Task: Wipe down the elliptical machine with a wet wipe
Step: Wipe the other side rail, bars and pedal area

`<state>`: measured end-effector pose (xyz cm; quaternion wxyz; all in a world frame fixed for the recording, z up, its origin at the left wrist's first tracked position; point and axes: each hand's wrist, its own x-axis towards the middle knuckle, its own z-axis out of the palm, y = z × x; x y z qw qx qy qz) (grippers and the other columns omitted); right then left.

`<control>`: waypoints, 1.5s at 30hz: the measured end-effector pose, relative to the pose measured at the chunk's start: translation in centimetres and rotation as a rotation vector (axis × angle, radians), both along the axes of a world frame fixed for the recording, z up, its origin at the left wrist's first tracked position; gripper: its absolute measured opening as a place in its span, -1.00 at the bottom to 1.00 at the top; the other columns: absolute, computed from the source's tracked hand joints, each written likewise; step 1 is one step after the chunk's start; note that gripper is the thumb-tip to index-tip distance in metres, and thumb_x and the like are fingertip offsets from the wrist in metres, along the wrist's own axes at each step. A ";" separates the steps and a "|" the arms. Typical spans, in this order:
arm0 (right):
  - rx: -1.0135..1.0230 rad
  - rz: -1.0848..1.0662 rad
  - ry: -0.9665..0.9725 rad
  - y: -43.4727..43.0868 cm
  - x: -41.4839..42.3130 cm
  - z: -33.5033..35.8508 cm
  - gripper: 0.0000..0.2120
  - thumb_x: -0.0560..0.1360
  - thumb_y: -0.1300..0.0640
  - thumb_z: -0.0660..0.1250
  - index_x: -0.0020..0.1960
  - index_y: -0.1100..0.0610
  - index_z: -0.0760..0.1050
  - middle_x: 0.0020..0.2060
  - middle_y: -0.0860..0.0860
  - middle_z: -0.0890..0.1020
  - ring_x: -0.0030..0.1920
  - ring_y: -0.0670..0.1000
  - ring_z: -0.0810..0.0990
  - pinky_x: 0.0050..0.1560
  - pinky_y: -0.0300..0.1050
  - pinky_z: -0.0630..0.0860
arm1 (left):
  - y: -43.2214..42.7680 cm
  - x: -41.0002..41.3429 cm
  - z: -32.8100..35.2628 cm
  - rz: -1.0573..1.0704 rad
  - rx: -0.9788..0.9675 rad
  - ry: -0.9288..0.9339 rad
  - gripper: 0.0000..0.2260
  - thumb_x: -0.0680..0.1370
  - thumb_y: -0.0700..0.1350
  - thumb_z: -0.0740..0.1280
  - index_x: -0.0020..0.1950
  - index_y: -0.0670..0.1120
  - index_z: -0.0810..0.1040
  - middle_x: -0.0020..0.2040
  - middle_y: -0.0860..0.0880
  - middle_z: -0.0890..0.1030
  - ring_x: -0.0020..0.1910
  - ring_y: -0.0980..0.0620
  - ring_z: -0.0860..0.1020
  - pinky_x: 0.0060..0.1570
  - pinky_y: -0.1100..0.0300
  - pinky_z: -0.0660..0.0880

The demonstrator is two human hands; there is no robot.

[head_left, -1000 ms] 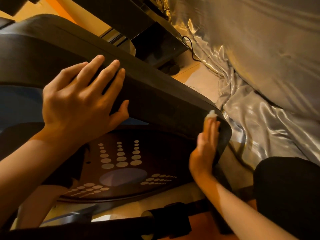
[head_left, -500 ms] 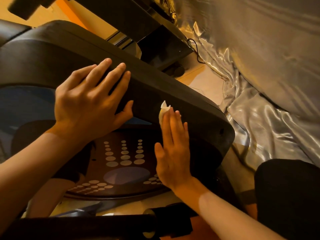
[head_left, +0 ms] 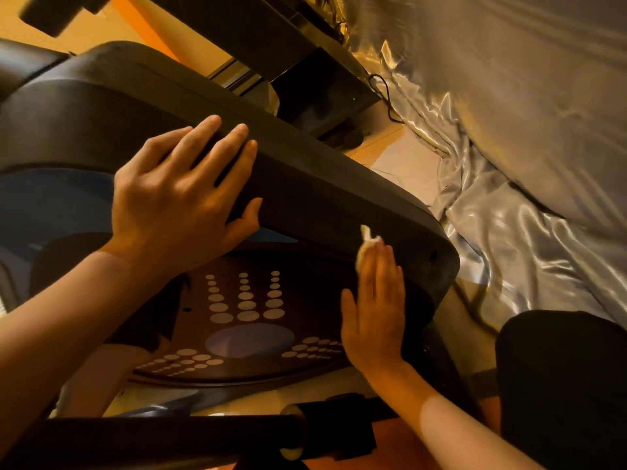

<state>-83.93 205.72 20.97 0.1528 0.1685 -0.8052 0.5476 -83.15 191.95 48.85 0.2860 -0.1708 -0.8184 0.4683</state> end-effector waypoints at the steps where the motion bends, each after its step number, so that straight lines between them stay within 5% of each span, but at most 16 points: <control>1: -0.036 -0.047 -0.104 0.4 -0.1 -2.0 -0.37 0.70 -0.03 0.03 0.68 0.11 -0.10 0.68 0.01 -0.04 0.66 0.04 -0.05 0.63 0.15 0.03 | 0.0 0.0 0.0 -0.004 -0.006 -0.004 -0.53 0.70 0.11 0.22 0.46 -0.19 0.53 0.46 -0.17 0.55 0.42 -0.23 0.52 0.22 -0.12 0.45; 6: -0.187 -0.190 -0.580 0.7 -3.6 -2.3 -0.44 0.73 -0.04 -0.14 0.67 0.13 -0.03 0.66 -0.02 -0.11 0.65 -0.05 -0.18 0.64 0.17 -0.08 | 0.2 -0.1 0.1 -0.010 -0.002 0.008 -0.53 0.70 0.11 0.23 0.45 -0.19 0.54 0.44 -0.18 0.56 0.41 -0.24 0.54 0.21 -0.11 0.46; 12: -0.156 0.091 0.007 -1.0 -2.1 6.0 -0.41 0.72 -0.14 -0.22 0.66 0.09 0.08 0.67 0.05 0.03 0.66 0.03 -0.08 0.64 0.07 -0.17 | 0.1 -0.2 -0.1 -0.009 0.014 0.008 -0.54 0.70 0.10 0.25 0.44 -0.19 0.55 0.43 -0.18 0.57 0.40 -0.24 0.54 0.18 -0.12 0.46; 17: -0.169 -0.094 -0.386 1.9 -5.4 -2.1 -0.43 0.71 -0.19 -0.21 0.64 0.03 -0.05 0.66 0.06 0.00 0.65 0.00 -0.10 0.64 0.18 -0.11 | 0.0 -0.3 -0.4 -0.013 0.020 0.010 -0.55 0.69 0.09 0.25 0.44 -0.19 0.55 0.43 -0.18 0.57 0.40 -0.24 0.54 0.18 -0.12 0.46; 21: -0.258 -0.105 -0.663 3.0 -6.5 -3.0 -0.47 0.76 -0.04 -0.14 0.67 0.07 -0.12 0.66 0.12 -0.11 0.66 0.05 -0.15 0.61 0.00 -0.23 | 0.1 -0.2 -0.4 -0.002 0.031 0.017 -0.55 0.69 0.08 0.25 0.45 -0.19 0.54 0.43 -0.17 0.57 0.40 -0.22 0.54 0.19 -0.12 0.47; 28: -0.314 -0.066 -0.481 2.4 -2.8 -3.3 -0.39 0.67 -0.17 -0.14 0.66 0.01 -0.11 0.66 -0.05 -0.05 0.62 -0.15 -0.14 0.58 -0.25 -0.18 | 1.1 0.0 -0.8 0.055 0.091 -0.003 -0.55 0.70 0.06 0.21 0.46 -0.20 0.52 0.48 -0.21 0.51 0.46 -0.25 0.47 0.27 -0.16 0.39; 31: -0.270 -0.053 -0.455 4.1 -1.9 -4.7 -0.35 0.67 -0.23 -0.11 0.67 0.04 0.04 0.66 -0.02 0.10 0.63 -0.11 0.02 0.61 -0.14 -0.02 | 3.8 2.1 -4.3 0.082 0.254 -0.079 -0.53 0.67 0.05 0.22 0.47 -0.21 0.51 0.58 -0.29 0.34 0.58 -0.28 0.31 0.49 -0.16 0.24; 35: -0.132 -0.058 -0.483 5.9 0.8 -8.8 -0.50 0.74 0.03 0.06 0.65 0.12 0.14 0.61 0.06 0.23 0.56 -0.07 0.18 0.46 -0.47 0.02 | 8.7 8.0 -13.8 0.188 0.485 -0.297 -0.52 0.56 0.02 0.31 0.38 -0.21 0.60 0.57 -0.30 0.35 0.57 -0.27 0.32 0.54 -0.14 0.19; 37: 0.089 -0.063 -0.576 7.0 3.0 -12.5 -0.53 0.72 0.10 0.11 0.60 0.20 0.24 0.53 0.18 0.35 0.50 0.16 0.33 0.47 -0.21 0.23 | 10.3 10.7 -18.4 0.319 0.564 -0.430 -0.51 0.53 0.07 0.29 0.34 -0.19 0.63 0.56 -0.29 0.38 0.57 -0.26 0.33 0.55 -0.13 0.18; 39: 0.352 -0.066 -0.662 8.4 5.7 -16.2 -0.58 0.69 0.12 0.11 0.46 0.31 0.40 0.34 0.30 0.49 0.28 0.36 0.51 0.25 0.15 0.48 | 10.9 12.6 -22.1 0.445 0.634 -0.521 -0.50 0.53 0.10 0.26 0.32 -0.18 0.64 0.54 -0.28 0.41 0.55 -0.26 0.35 0.54 -0.15 0.20; 42: 0.590 -0.002 -0.734 10.3 9.4 -20.3 -0.43 0.59 0.01 0.02 0.34 0.38 0.50 0.19 0.35 0.59 0.09 0.39 0.62 0.04 0.24 0.60 | 11.4 14.6 -26.2 0.573 0.738 -0.563 -0.50 0.52 0.12 0.21 0.25 -0.17 0.67 0.53 -0.31 0.41 0.54 -0.28 0.33 0.55 -0.18 0.15; 45: 0.670 -0.046 -0.699 10.9 11.8 -23.1 -0.44 0.57 0.02 0.10 0.38 0.39 0.48 0.26 0.39 0.56 0.21 0.41 0.59 0.16 0.30 0.59 | 11.9 16.2 -29.6 0.644 0.781 -0.561 -0.43 0.51 0.15 0.17 0.32 -0.19 0.63 0.55 -0.33 0.37 0.58 -0.31 0.28 0.60 -0.20 0.01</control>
